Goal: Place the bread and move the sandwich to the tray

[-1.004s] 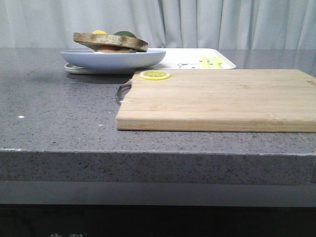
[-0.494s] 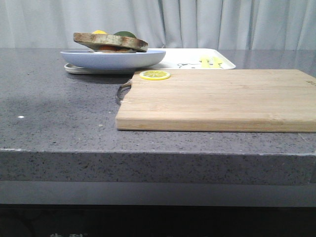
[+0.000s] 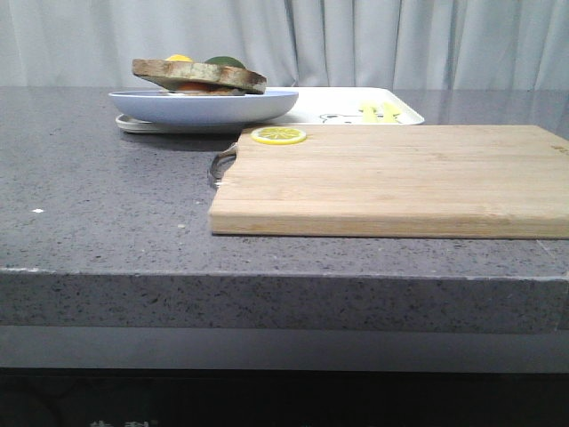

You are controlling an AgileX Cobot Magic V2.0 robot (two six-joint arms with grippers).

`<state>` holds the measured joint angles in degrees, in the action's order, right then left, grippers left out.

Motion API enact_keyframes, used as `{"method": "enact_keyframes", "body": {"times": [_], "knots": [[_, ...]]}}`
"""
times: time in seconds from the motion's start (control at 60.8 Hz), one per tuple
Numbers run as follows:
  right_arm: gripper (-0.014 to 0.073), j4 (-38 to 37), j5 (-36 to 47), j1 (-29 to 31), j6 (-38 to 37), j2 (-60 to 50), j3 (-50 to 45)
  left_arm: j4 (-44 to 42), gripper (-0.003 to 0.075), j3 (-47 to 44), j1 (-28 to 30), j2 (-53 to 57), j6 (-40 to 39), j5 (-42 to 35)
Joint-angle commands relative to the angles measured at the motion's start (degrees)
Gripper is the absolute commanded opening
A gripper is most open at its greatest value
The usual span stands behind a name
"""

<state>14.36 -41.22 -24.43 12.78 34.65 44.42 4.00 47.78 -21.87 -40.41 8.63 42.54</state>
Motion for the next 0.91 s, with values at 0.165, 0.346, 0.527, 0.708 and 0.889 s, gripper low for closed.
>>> {"method": "enact_keyframes", "body": {"times": [0.165, 0.346, 0.527, 0.708, 0.889], "knots": [[0.0391, 0.8, 4.4, 0.3, 0.3, -0.1, 1.5, 2.1, 0.0358, -1.8, -0.4, 8.2, -0.9, -3.1], [0.0213, 0.8, 4.2, 0.3, 0.3, -0.1, 1.5, 2.1, 0.0204, -2.0, -0.4, 8.5, -0.9, -3.1], [-0.0070, 0.8, 4.2, 0.3, 0.3, -0.1, 1.5, 1.8, -0.0017, -2.0, -0.4, 8.5, -0.9, -3.0], [-0.0068, 0.8, 4.2, 0.3, 0.3, -0.1, 1.5, 1.8, -0.0018, -2.0, -0.4, 8.5, -0.9, -3.1], [-0.0068, 0.8, 4.2, 0.3, 0.3, -0.1, 1.5, 1.8, -0.0018, -2.0, -0.4, 8.5, -0.9, -3.1]]}}
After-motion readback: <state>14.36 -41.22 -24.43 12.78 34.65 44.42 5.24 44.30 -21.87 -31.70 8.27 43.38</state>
